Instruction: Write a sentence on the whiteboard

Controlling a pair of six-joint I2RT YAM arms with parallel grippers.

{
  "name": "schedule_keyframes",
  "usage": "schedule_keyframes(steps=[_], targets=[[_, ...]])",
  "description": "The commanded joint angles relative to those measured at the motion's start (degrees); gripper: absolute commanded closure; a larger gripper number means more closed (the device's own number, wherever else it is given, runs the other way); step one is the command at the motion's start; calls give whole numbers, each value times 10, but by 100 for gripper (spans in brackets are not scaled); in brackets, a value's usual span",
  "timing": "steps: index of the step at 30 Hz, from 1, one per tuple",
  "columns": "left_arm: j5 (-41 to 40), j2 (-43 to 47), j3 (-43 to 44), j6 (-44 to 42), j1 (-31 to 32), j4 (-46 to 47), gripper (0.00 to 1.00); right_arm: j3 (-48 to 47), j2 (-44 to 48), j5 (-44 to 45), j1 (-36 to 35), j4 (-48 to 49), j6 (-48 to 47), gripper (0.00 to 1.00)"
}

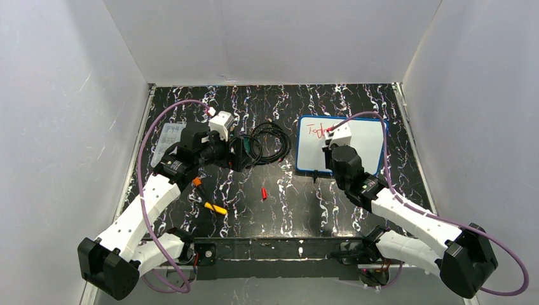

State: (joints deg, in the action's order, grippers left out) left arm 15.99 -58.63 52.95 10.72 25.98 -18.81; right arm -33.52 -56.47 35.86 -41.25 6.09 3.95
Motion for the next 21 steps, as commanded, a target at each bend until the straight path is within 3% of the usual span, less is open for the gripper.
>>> schedule_keyframes(steps=[1, 21], targets=[[15, 16, -7, 2, -2, 5, 11, 10, 17, 9, 3, -7, 15, 99], [17, 16, -8, 3, -2, 6, 11, -15, 5, 38, 2, 27, -9, 99]])
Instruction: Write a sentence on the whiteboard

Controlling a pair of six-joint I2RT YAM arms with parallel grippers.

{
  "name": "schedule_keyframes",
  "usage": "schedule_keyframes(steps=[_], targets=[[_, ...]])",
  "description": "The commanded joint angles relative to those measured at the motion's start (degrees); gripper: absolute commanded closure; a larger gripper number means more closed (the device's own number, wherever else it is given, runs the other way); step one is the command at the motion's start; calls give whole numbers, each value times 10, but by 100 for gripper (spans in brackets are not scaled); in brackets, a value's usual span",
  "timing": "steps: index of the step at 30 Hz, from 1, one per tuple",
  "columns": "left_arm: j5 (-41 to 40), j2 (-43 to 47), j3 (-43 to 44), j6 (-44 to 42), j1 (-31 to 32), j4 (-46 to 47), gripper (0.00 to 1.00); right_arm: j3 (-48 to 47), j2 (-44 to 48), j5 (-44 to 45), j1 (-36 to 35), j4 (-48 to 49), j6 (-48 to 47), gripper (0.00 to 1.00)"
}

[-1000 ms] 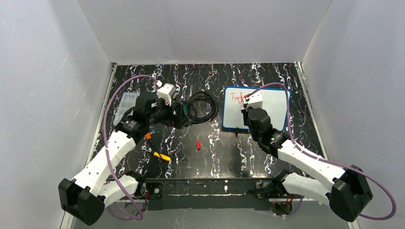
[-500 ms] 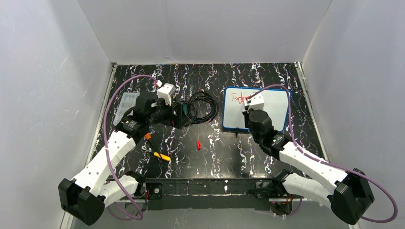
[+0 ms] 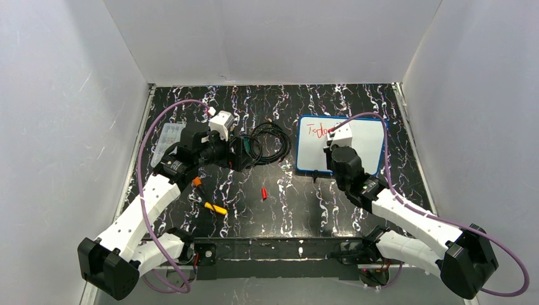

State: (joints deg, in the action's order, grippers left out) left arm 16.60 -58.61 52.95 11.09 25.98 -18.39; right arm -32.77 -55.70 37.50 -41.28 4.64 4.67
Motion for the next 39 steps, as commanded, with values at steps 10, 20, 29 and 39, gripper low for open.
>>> schedule_keyframes(steps=[10, 20, 29, 39], targets=[[9, 17, -7, -2, -2, 1, 11, -33, -11, 23, 2, 52, -27, 99], [10, 17, -8, -1, -2, 2, 11, -6, 3, 26, 2, 29, 2, 99], [10, 17, -7, -1, -2, 2, 11, 8, 10, 21, 2, 6, 24, 99], [11, 22, -7, -1, -2, 2, 11, 8, 21, 28, 2, -2, 27, 99]])
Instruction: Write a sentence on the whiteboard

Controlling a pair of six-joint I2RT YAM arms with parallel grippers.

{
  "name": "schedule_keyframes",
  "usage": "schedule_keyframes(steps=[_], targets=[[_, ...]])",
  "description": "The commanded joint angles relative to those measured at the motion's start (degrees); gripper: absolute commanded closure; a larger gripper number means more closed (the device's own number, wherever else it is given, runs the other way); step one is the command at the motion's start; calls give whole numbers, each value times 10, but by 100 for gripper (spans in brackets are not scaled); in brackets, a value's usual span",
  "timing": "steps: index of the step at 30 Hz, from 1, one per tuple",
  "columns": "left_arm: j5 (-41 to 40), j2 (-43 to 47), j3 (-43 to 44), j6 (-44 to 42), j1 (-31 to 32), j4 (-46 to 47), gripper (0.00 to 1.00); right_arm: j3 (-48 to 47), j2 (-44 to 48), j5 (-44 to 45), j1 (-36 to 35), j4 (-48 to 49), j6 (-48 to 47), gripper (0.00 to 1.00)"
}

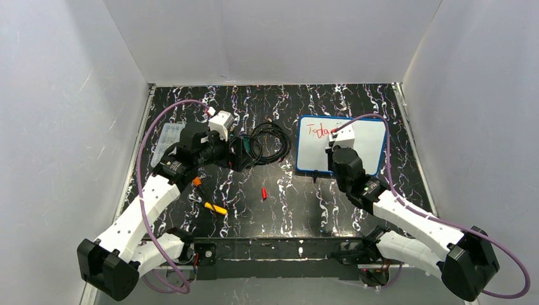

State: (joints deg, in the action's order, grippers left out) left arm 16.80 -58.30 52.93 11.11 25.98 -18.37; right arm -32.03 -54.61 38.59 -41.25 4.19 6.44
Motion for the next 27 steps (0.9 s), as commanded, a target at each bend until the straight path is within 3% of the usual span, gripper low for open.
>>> schedule_keyframes(steps=[1, 27], targets=[[8, 18, -7, -1, -2, 2, 11, 1, 11, 19, 2, 4, 7, 99], [11, 21, -8, 0, -2, 3, 11, -32, -14, 24, 9, 59, -39, 99]])
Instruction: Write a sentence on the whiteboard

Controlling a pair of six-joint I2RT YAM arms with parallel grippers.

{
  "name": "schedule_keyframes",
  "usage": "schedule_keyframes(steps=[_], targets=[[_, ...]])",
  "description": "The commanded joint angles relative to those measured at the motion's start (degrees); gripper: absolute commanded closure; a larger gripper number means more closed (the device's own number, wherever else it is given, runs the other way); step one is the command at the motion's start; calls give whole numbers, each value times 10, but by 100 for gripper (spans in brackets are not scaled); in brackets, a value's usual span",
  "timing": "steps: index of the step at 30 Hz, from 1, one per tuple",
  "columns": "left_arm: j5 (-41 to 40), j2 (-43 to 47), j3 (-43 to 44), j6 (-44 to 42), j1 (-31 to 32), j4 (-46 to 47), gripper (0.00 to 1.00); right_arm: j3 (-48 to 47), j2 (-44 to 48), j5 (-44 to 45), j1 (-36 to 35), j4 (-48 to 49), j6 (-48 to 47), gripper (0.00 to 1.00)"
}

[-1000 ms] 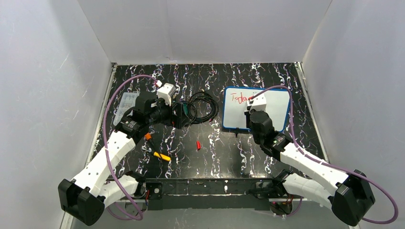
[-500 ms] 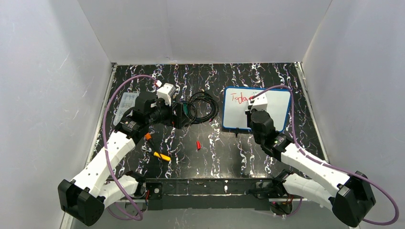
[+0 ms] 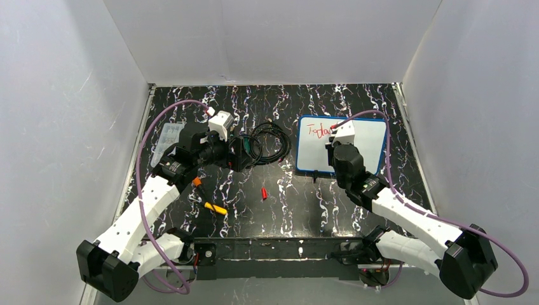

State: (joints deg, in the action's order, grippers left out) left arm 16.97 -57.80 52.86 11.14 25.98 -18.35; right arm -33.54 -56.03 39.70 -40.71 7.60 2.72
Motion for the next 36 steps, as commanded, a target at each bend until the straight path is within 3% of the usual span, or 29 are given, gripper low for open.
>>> schedule_keyframes(steps=[1, 18, 36], targets=[[10, 16, -7, 0, -2, 2, 11, -15, 1, 13, 4, 21, 1, 99], [15, 19, -10, 3, -2, 5, 11, 16, 49, 6, 4, -46, 49, 99], [-5, 26, -13, 4, -2, 4, 11, -12, 13, 8, 27, 28, -6, 99]])
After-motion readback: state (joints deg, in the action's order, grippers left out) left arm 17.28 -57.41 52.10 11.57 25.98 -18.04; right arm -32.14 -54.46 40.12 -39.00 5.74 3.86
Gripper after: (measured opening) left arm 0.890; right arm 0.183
